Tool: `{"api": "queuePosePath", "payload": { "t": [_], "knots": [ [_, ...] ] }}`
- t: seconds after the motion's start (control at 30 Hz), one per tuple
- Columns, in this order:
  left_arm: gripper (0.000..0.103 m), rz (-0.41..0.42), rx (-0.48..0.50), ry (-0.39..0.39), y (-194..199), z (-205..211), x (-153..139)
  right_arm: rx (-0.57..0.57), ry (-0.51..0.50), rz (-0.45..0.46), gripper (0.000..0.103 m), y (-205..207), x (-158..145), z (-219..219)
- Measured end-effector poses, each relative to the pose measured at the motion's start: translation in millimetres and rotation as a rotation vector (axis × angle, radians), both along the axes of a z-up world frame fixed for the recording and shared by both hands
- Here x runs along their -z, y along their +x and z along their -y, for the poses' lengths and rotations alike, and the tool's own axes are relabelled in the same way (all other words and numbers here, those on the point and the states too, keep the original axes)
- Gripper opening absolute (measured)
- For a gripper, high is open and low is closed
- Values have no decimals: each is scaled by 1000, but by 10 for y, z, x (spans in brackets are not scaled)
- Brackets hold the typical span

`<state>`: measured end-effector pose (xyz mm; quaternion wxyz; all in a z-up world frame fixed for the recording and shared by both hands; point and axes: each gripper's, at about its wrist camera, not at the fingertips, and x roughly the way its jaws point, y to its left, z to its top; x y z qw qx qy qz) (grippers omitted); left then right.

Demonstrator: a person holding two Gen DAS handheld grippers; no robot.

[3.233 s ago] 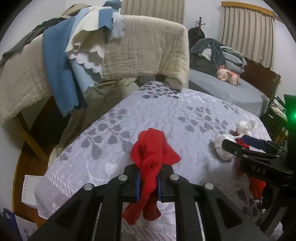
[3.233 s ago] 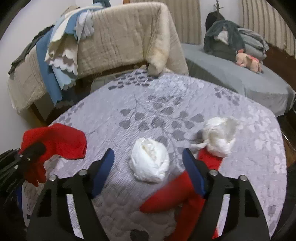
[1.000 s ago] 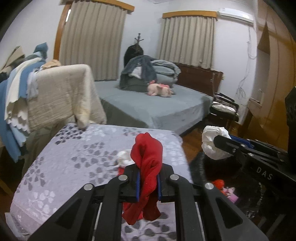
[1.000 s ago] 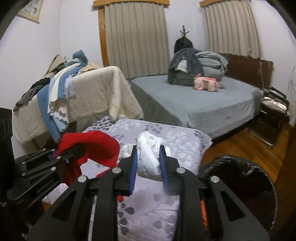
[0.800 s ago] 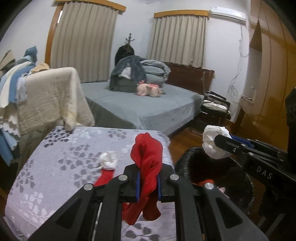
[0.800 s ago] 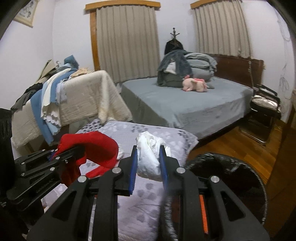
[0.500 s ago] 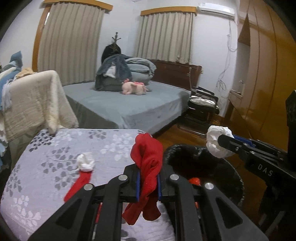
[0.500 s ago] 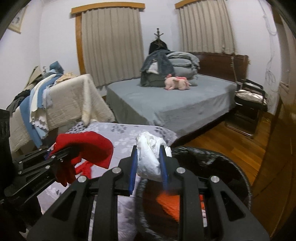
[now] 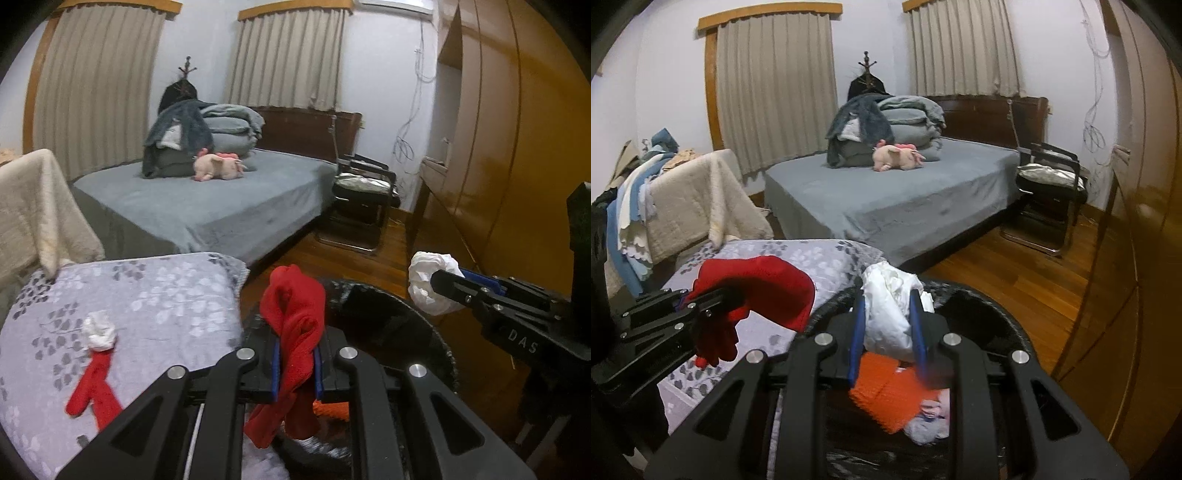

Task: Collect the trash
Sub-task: 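Lower both tools into the black bin and open them to drop the items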

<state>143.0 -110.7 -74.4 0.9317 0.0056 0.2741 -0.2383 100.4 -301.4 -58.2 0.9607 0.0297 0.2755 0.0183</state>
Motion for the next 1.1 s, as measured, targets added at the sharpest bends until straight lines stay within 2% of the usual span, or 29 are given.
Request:
{"api": "queuePosePath", "payload": {
  "t": [0.47, 0.63, 0.77, 0.87, 0.93, 1.0, 1.03, 1.1],
  "knots": [
    [13, -37, 87, 31, 410, 596, 260, 63, -4, -68, 23, 238, 362, 400],
    [16, -65, 115, 33, 546, 726, 350, 79, -17, -94, 30, 326, 464, 456],
    [47, -84, 127, 7, 577, 705, 354, 100, -17, -105, 49, 352, 516, 475],
    [59, -83, 125, -2, 562, 633, 330, 110, -19, -98, 60, 311, 515, 492],
    [64, -75, 111, -4, 542, 563, 292, 119, -15, -86, 80, 274, 488, 481],
    [71, -69, 92, -10, 519, 466, 239, 134, -15, -61, 91, 223, 435, 464],
    [78, -67, 73, -12, 505, 408, 214, 135, -14, -52, 92, 203, 409, 456],
    [83, -61, 47, -22, 479, 277, 167, 128, -4, -41, 96, 159, 359, 436]
  ]
}}
